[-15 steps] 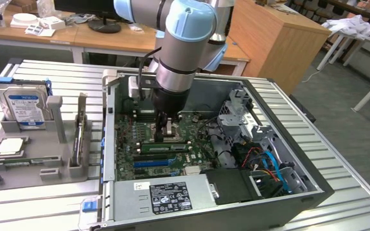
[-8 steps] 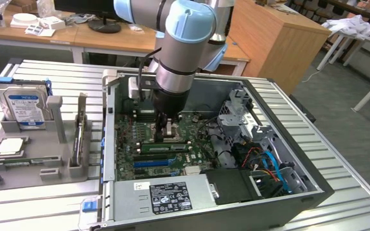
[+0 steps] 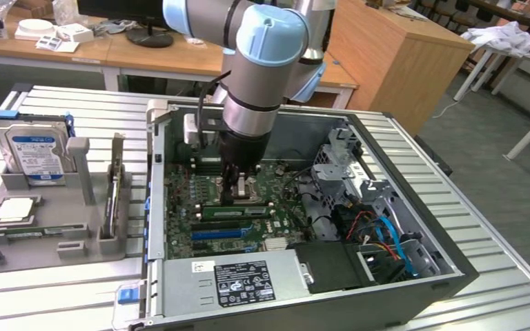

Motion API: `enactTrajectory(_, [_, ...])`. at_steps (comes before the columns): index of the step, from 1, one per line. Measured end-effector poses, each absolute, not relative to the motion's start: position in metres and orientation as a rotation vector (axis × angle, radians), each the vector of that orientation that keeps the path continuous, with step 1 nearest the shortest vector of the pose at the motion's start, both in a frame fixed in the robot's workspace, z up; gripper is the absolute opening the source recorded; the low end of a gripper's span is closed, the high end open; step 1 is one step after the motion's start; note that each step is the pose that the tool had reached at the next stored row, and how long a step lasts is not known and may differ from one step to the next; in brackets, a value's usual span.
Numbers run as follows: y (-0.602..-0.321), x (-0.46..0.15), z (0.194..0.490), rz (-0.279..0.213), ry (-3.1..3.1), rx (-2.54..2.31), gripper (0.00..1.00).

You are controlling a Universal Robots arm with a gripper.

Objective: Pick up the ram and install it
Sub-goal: 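Press down the ram until it locks into place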

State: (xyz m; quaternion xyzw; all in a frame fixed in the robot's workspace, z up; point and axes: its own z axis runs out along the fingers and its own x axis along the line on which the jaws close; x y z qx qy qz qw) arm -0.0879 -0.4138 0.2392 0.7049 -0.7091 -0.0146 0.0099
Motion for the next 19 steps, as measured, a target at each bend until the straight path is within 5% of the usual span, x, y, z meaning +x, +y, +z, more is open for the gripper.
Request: enactTrajectory(19, [-0.4138,-0.0887,0.2342,-0.046,-2.214,2.201,0.11])
